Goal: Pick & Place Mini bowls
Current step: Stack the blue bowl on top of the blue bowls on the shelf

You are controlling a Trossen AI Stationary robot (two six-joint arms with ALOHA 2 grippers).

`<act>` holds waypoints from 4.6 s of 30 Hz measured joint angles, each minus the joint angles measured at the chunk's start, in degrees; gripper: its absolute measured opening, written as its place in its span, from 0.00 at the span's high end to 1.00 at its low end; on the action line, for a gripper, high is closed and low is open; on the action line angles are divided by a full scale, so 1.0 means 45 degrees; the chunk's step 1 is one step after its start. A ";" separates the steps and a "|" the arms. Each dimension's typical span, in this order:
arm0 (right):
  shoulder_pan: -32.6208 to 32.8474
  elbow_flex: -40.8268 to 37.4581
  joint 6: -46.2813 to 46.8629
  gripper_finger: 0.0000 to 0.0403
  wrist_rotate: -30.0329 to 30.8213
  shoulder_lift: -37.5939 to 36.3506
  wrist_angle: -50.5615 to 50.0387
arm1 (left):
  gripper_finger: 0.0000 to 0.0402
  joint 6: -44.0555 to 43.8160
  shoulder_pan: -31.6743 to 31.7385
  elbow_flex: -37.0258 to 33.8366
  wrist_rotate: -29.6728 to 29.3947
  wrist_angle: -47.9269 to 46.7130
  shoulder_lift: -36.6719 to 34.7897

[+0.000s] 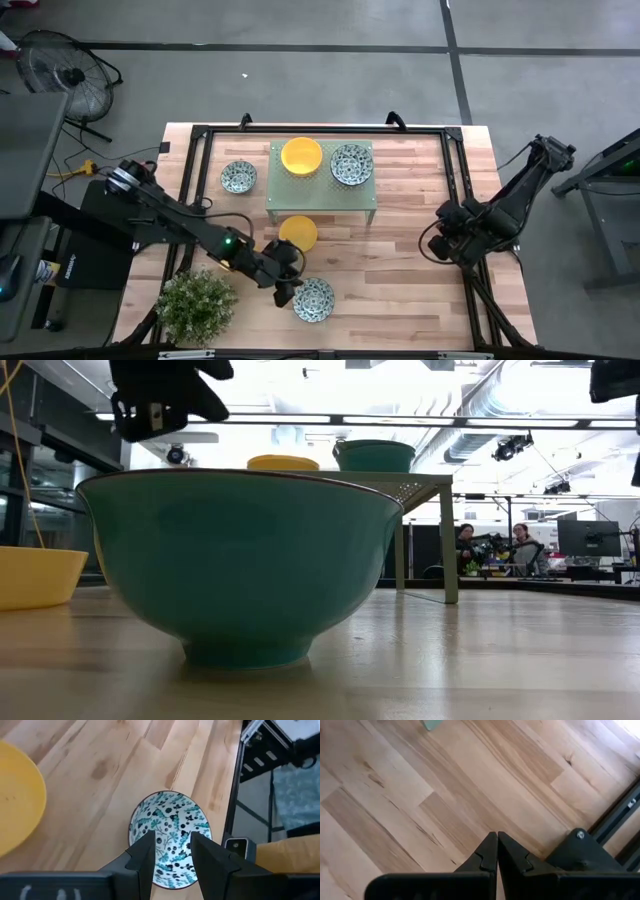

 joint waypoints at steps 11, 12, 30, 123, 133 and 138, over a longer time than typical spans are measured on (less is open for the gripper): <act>0.0000 0.0000 -0.0890 1.00 0.0202 -0.0171 0.0146 | 0.70 -0.2582 0.0000 -0.0005 0.0267 -0.0233 0.0805; 0.0000 0.0000 -0.0992 1.00 0.0202 -0.0171 0.0197 | 0.70 -0.2658 0.0000 -0.0005 0.0272 -0.0135 0.0898; 0.0287 -0.0001 -0.2387 1.00 0.1571 -0.2056 0.0531 | 0.70 -0.3720 0.0005 0.0000 0.1239 0.0799 0.2017; 0.0287 -0.0010 -1.1728 1.00 -0.1430 -0.2785 0.6652 | 0.99 -0.1765 0.1432 0.0946 0.1614 0.1161 0.2749; -0.0184 -0.0010 -1.7868 0.96 -0.3747 0.0443 0.8858 | 1.00 -0.0195 0.2423 0.2006 0.1588 0.0027 0.2749; -0.1101 -0.0010 -2.0072 0.83 -0.4487 0.2359 1.0850 | 1.00 0.0020 0.2626 0.2066 0.1977 -0.0163 0.2749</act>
